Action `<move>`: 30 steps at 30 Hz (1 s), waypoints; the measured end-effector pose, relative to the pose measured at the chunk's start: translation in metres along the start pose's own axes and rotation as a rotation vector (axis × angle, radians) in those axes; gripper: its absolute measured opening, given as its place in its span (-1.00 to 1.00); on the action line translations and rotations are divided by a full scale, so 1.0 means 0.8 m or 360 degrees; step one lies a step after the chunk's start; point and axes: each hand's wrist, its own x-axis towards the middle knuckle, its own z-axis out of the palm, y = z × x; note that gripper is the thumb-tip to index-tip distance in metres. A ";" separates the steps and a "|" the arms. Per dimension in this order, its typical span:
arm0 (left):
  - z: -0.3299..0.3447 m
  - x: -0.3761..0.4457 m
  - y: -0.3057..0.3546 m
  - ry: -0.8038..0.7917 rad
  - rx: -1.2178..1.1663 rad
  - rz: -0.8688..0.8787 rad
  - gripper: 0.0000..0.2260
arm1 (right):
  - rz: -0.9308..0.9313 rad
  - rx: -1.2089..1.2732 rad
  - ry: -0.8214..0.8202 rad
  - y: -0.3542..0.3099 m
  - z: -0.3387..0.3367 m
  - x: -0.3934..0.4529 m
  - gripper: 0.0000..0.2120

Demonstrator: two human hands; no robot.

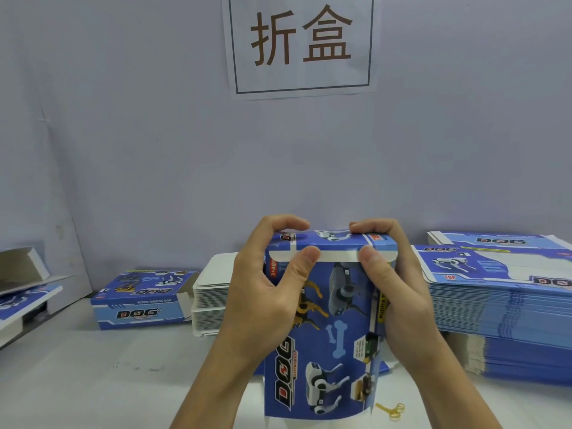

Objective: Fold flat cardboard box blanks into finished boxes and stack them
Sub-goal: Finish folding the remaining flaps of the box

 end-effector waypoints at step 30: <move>-0.008 0.004 0.002 0.0079 -0.0112 -0.0084 -0.89 | 0.0179 -0.0019 0.0088 -0.019 0.011 0.010 -0.83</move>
